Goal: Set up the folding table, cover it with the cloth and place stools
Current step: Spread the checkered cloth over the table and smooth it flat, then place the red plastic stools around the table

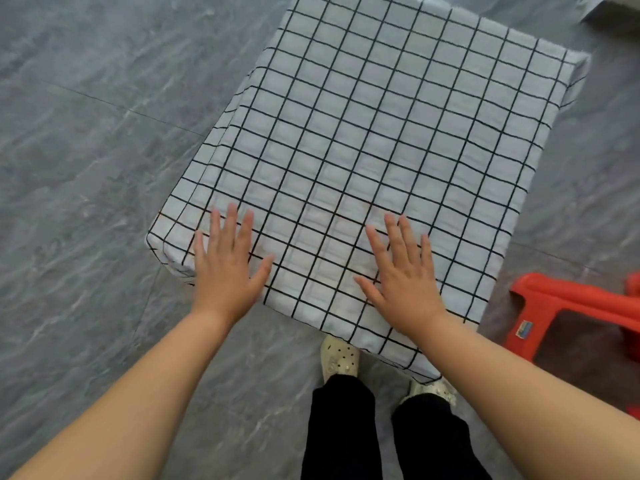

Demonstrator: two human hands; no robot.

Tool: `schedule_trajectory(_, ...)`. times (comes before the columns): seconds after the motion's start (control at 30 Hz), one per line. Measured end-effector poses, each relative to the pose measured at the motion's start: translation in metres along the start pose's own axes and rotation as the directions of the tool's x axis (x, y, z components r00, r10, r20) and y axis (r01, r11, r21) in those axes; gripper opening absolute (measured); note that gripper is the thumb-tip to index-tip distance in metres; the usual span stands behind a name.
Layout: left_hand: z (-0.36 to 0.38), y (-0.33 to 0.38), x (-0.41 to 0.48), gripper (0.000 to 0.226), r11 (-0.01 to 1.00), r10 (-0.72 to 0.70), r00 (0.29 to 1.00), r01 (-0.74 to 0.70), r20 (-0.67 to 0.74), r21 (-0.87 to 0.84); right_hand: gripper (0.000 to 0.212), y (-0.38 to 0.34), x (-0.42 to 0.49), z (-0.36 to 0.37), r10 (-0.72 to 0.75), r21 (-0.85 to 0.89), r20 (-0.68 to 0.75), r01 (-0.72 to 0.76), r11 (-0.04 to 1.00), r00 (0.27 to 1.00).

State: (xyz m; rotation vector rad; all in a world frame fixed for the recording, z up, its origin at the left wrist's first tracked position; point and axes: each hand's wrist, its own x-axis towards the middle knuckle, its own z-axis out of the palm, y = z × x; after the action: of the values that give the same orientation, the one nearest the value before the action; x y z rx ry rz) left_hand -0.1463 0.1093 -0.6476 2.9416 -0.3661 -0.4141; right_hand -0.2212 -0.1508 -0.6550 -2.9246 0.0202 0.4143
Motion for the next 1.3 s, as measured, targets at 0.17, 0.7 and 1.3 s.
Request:
schedule_trajectory(0.17, 0.022, 0.076, -0.004, 0.075, 0.986, 0.152, 0.977, -0.161, 0.147, 0.046, 0.077, 0.037, -0.036, 0.007, 0.189, 0.023, -0.014, -0.188, 0.982, 0.982)
schedule_trajectory(0.7, 0.027, 0.184, -0.034, 0.072, 0.966, 0.098, 0.961, -0.154, 0.258, 0.209, 0.078, 0.135, -0.138, 0.013, 0.043, 0.249, 0.068, -0.058, 0.967, 0.997)
schedule_trajectory(1.3, 0.097, 0.611, -0.188, 0.076, 0.837, 0.543, 0.732, -0.434, 0.411, -0.334, 0.074, 0.449, -0.420, -0.043, 0.817, 0.322, -0.056, -0.764, 0.558, 0.574)
